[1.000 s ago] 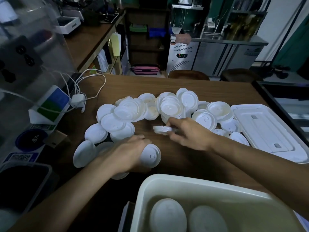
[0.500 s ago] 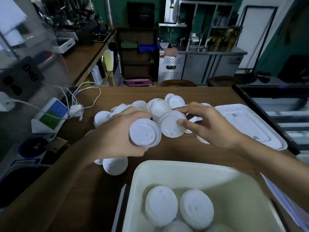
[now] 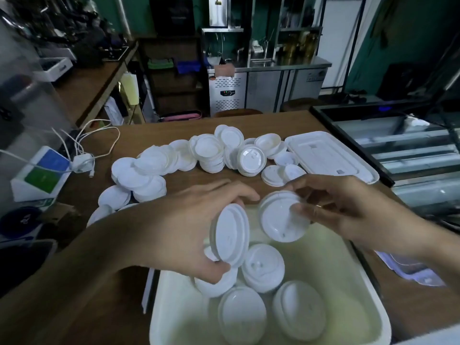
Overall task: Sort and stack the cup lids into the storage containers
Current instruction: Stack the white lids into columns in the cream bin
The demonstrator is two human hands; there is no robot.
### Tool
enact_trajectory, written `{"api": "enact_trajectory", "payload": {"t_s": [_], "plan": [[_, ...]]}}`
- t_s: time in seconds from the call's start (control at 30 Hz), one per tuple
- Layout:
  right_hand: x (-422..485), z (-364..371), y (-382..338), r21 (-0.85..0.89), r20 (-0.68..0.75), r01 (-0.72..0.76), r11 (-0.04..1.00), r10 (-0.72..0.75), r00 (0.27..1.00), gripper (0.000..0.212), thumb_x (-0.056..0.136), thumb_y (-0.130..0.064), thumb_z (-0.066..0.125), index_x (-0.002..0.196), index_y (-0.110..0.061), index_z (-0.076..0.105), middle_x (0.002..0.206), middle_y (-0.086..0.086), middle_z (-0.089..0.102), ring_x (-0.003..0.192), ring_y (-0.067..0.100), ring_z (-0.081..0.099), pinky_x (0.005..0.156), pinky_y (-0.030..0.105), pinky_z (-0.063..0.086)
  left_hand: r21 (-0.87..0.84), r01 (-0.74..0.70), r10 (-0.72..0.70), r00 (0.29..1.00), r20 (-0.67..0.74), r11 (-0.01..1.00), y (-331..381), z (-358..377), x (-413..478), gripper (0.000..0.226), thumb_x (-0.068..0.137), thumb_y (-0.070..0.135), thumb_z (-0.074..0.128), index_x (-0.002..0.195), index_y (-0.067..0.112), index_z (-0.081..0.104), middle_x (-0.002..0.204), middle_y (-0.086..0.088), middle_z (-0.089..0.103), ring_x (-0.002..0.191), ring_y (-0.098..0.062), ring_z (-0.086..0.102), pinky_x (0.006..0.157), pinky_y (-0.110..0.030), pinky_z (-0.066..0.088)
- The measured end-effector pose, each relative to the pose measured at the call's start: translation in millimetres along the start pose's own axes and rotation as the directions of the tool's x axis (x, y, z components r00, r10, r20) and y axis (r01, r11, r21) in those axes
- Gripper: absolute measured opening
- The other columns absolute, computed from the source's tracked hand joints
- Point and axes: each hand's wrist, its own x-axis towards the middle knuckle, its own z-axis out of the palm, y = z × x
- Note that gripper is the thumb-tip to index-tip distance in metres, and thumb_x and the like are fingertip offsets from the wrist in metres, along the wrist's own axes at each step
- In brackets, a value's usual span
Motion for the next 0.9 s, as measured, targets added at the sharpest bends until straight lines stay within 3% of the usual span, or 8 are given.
{"api": "enact_trajectory", "payload": {"t_s": [0.1,0.17,0.27,0.4,0.53,0.63,0.77,0.9], "plan": [[-17,1,-3,-0.178,0.098,-0.016,0.984,0.034,0.995,0.017,0.098,-0.028,0.066,0.113,-0.036,0.07,0.098,-0.024,0.07,0.089,-0.001,0.07,0.071,0.016,0.054,0.028,0.04,-0.043,0.991,0.126,0.999,9,10,1,0.085,0.068,0.049,0.088,0.13,0.056,0.03,0.123,0.033,0.046,0.12,0.009,0.045,0.092,-0.018,0.046],[-24,6,-2,-0.332,0.187,-0.005,0.943,0.071,0.98,0.021,0.1,-0.03,0.065,0.117,-0.041,0.067,0.105,-0.033,0.066,0.095,-0.01,0.065,0.076,0.012,0.052,0.036,0.08,-0.086,0.969,0.23,0.996,14,19,0,0.077,0.068,0.054,0.087,0.12,0.055,0.031,0.119,0.031,0.048,0.116,0.011,0.043,0.091,-0.019,0.046],[-25,15,4,-0.473,0.352,0.017,0.881,0.171,0.92,0.025,0.103,-0.037,0.06,0.126,-0.045,0.06,0.115,-0.029,0.064,0.102,-0.006,0.062,0.086,0.02,0.052,0.125,0.086,-0.129,0.911,0.391,0.988,22,39,5,0.064,0.069,0.06,0.083,0.111,0.05,0.036,0.109,0.019,0.055,0.109,0.005,0.043,0.088,-0.033,0.052],[-22,25,2,-0.562,0.45,-0.027,0.827,0.334,0.828,0.025,0.104,-0.037,0.054,0.125,-0.049,0.057,0.115,-0.024,0.059,0.105,-0.002,0.06,0.092,0.026,0.052,0.213,-0.019,-0.089,0.871,0.483,0.977,28,65,13,0.054,0.076,0.052,0.083,0.113,0.039,0.045,0.108,0.014,0.05,0.095,-0.007,0.042,0.074,-0.032,0.044],[-20,40,4,-0.633,0.462,-0.022,0.774,0.4,0.792,0.025,0.106,-0.036,0.051,0.127,-0.047,0.059,0.108,-0.024,0.052,0.096,0.0,0.053,0.073,0.013,0.042,0.271,-0.099,-0.049,0.869,0.493,0.958,23,85,14,0.061,0.078,0.051,0.084,0.123,0.032,0.048,0.117,0.014,0.039,0.099,-0.019,0.05,0.071,-0.037,0.04],[-16,48,7,-0.699,0.447,-0.003,0.715,0.441,0.779,0.023,0.106,-0.036,0.049,0.126,-0.04,0.06,0.115,-0.014,0.057,0.102,0.014,0.061,0.076,0.027,0.048,0.282,-0.107,-0.049,0.868,0.495,0.954,19,92,15,0.066,0.078,0.055,0.083,0.129,0.033,0.047,0.118,0.013,0.04,0.102,-0.021,0.051,0.077,-0.042,0.048],[-17,58,12,-0.757,0.446,0.096,0.647,0.403,0.799,0.024,0.108,-0.036,0.043,0.125,-0.031,0.059,0.116,-0.001,0.061,0.107,0.025,0.062,0.08,0.032,0.046,0.294,-0.075,-0.095,0.847,0.523,0.953,17,93,17,0.066,0.081,0.058,0.079,0.133,0.037,0.044,0.121,0.015,0.04,0.108,-0.019,0.05,0.08,-0.039,0.045],[-21,53,10,-0.723,0.462,0.118,0.681,0.349,0.816,0.03,0.105,-0.046,0.047,0.132,-0.035,0.052,0.129,-0.003,0.057,0.12,0.022,0.057,0.095,0.033,0.045,0.304,-0.008,-0.158,0.841,0.518,0.953,22,95,23,0.051,0.095,0.037,0.071,0.139,0.023,0.048,0.125,0.005,0.044,0.12,-0.024,0.049,0.069,-0.034,0.031]]}}
